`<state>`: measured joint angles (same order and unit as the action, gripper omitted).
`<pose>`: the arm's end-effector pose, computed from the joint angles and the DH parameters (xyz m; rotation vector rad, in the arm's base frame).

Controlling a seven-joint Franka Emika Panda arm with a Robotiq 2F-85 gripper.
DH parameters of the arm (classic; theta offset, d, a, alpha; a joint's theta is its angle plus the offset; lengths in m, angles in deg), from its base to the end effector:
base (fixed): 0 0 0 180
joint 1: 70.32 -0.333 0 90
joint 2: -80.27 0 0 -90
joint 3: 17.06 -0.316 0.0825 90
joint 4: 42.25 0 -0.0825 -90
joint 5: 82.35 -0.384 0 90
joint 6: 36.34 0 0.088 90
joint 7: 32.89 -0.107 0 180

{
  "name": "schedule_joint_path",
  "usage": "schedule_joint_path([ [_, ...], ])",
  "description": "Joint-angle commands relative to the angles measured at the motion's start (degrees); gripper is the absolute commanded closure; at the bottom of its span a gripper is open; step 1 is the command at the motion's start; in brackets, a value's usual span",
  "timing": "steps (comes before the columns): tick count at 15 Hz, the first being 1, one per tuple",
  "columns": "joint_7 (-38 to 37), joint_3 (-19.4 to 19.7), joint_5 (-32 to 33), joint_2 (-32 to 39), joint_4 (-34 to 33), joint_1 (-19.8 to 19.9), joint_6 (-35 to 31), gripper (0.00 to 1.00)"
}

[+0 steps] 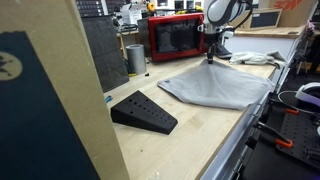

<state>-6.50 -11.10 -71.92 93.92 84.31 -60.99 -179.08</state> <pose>0.5371 -0.1456 0.2760 2.9541 0.5068 -0.0123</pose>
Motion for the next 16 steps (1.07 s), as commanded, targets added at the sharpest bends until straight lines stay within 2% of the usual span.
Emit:
schedule_joint_path([
  [1,-2.76,1.01,5.99,-4.84,0.43,-1.04,-1.5,0.99],
  [7,-7.54,0.91,15.59,-5.91,-2.77,-2.07,-3.01,0.99],
  [8,-8.9,1.06,17.67,-5.81,-3.01,-2.33,-3.77,0.94],
  [9,-10.33,1.2,19.51,-5.87,-3.07,-2.56,-4.32,0.95],
  [10,-11.97,1.37,21.29,-5.99,-3.14,-2.72,-4.77,0.84],
  [11,-13.3,1.46,22.6,-6.29,-3.11,-2.8,-5.0,0.69],
  [16,-17.46,1.41,24.82,-9.63,-2.09,-2.68,-7.48,0.34],
])
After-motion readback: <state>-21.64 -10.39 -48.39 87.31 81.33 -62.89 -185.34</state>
